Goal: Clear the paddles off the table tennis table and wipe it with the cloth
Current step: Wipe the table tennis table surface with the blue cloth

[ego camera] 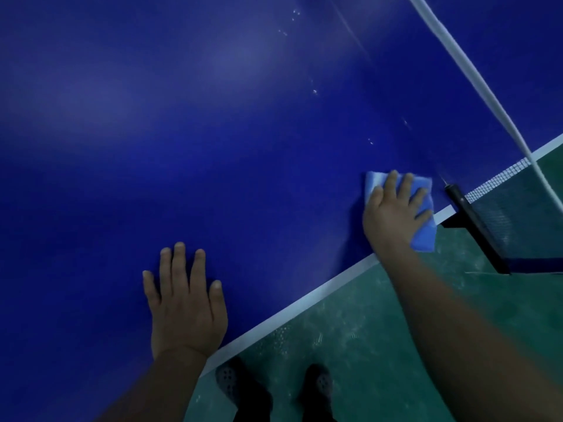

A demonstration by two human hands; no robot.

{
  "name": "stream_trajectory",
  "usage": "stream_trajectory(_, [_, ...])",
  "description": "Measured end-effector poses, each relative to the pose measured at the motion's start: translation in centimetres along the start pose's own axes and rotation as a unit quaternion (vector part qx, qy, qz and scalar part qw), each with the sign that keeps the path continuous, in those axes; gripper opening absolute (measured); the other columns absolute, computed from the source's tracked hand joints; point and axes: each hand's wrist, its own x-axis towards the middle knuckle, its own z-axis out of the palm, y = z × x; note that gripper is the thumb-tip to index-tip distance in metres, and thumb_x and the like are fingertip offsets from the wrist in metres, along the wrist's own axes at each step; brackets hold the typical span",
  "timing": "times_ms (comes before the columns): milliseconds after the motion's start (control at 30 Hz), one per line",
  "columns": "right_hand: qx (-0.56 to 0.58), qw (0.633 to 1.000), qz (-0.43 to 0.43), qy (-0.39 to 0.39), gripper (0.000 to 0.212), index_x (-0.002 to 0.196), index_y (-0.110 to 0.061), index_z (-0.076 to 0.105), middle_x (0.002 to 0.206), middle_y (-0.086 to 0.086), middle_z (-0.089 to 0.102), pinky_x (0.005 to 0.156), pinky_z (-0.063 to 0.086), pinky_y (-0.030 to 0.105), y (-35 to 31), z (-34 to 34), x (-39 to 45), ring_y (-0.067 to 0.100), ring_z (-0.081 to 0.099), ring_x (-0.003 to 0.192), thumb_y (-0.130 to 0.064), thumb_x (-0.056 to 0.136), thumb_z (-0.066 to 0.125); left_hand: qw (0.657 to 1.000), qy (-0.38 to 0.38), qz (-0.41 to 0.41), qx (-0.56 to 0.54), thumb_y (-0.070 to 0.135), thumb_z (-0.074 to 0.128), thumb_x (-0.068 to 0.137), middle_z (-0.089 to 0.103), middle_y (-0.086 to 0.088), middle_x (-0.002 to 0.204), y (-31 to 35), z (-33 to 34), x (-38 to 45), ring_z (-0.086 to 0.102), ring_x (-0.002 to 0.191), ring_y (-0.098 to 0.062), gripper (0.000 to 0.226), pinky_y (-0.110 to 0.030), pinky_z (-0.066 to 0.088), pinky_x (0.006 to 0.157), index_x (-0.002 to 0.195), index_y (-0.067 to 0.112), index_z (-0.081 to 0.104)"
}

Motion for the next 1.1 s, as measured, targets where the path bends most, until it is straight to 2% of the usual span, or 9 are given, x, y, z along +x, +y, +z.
stream_trajectory(100, [-0.015, 0.993, -0.112, 0.015, 0.056, 0.159, -0.029, 0.019, 0.168, 0.001, 0.011, 0.118, 0.006, 0.066, -6.2, 2.1, -4.0, 0.037, 0.005, 0.154, -0.042, 0.106, 0.022, 1.000, 0.000, 0.000, 0.005, 0.043, 0.020, 0.099, 0.023, -0.019, 0.162, -0.1, 0.1, 0.1, 0.009, 0.154, -0.033, 0.066, -0.062, 0.006, 0.121, 0.150, 0.006, 0.039])
stream_trajectory(233, [-0.074, 0.898, -0.433, -0.027, 0.054, 0.155, -0.026, 0.033, 0.165, 0.003, 0.026, 0.119, 0.011, 0.064, -4.8, 4.8, -14.0, 0.036, 0.012, 0.153, -0.045, 0.105, 0.025, 1.000, 0.010, 0.007, 0.006, 0.042, 0.021, 0.099, 0.023, -0.019, 0.162, -0.3, 0.4, 0.0, 0.009, 0.153, -0.034, 0.065, -0.064, 0.007, 0.120, 0.150, 0.006, 0.038])
stream_trajectory(433, [-0.097, 0.978, -0.184, -0.013, 0.054, 0.159, -0.024, 0.023, 0.168, 0.004, 0.015, 0.119, 0.012, 0.061, 4.3, 0.2, -2.2, 0.036, 0.009, 0.154, -0.038, 0.107, 0.022, 1.000, 0.008, 0.000, -0.013, 0.042, 0.021, 0.098, 0.022, -0.018, 0.162, -0.1, 0.2, 0.0, 0.008, 0.154, -0.033, 0.067, -0.063, 0.006, 0.121, 0.151, 0.006, 0.037])
stream_trajectory(567, [-0.019, 0.999, -0.041, 0.004, 0.056, 0.161, -0.028, 0.011, 0.169, 0.000, 0.004, 0.119, 0.006, 0.064, 0.5, -0.1, 0.5, 0.033, 0.000, 0.154, -0.042, 0.107, 0.018, 1.000, 0.004, 0.000, -0.010, 0.043, 0.019, 0.098, 0.022, -0.018, 0.163, 0.0, 0.2, 0.0, 0.007, 0.154, -0.033, 0.067, -0.062, 0.005, 0.121, 0.152, 0.006, 0.037])
stream_trajectory(667, [-0.061, 0.977, -0.205, 0.019, 0.055, 0.157, -0.027, 0.027, 0.166, 0.003, 0.020, 0.117, 0.014, 0.064, -3.3, 2.3, -6.0, 0.037, 0.015, 0.152, -0.042, 0.105, 0.023, 1.000, 0.009, 0.003, -0.002, 0.044, 0.019, 0.099, 0.023, -0.019, 0.162, 0.0, 0.2, 0.0, 0.009, 0.153, -0.034, 0.067, -0.063, 0.007, 0.120, 0.152, 0.006, 0.037])
stream_trajectory(767, [-0.117, 0.877, -0.465, -0.042, 0.054, 0.154, -0.028, 0.035, 0.163, 0.001, 0.030, 0.116, 0.015, 0.065, -1.6, 3.1, -10.4, 0.036, 0.020, 0.152, -0.046, 0.105, 0.021, 1.000, 0.010, 0.004, 0.001, 0.044, 0.020, 0.099, 0.023, -0.019, 0.162, 0.0, 0.2, 0.0, 0.009, 0.153, -0.034, 0.067, -0.064, 0.007, 0.120, 0.152, 0.006, 0.037])
stream_trajectory(833, [-0.120, 0.899, -0.420, -0.030, 0.055, 0.155, -0.030, 0.034, 0.164, 0.000, 0.028, 0.114, 0.016, 0.069, 0.7, 1.9, -5.9, 0.035, 0.018, 0.152, -0.044, 0.103, 0.023, 1.000, 0.011, 0.005, 0.000, 0.044, 0.022, 0.098, 0.023, -0.019, 0.162, 0.0, 0.3, 0.1, 0.009, 0.153, -0.035, 0.067, -0.064, 0.007, 0.120, 0.152, 0.007, 0.036])
stream_trajectory(967, [-0.051, 0.994, -0.096, -0.018, 0.055, 0.159, -0.038, 0.008, 0.169, -0.009, 0.003, 0.116, 0.004, 0.069, 4.0, -0.4, 0.8, 0.027, -0.004, 0.155, -0.046, 0.105, 0.016, 1.000, 0.008, 0.005, 0.006, 0.044, 0.025, 0.098, 0.023, -0.018, 0.162, -0.1, 0.4, 0.0, 0.009, 0.153, -0.035, 0.066, -0.062, 0.005, 0.121, 0.152, 0.008, 0.036])
stream_trajectory(1100, [-0.078, 0.975, -0.209, -0.025, 0.057, 0.158, -0.035, 0.017, 0.168, -0.007, 0.011, 0.115, 0.007, 0.070, 0.8, 0.9, -2.9, 0.030, 0.004, 0.155, -0.050, 0.103, 0.014, 1.000, -0.014, 0.003, 0.013, 0.047, 0.020, 0.099, 0.019, -0.017, 0.164, 0.0, -0.1, 0.0, 0.005, 0.154, -0.033, 0.069, -0.061, 0.003, 0.122, 0.154, 0.009, 0.032])
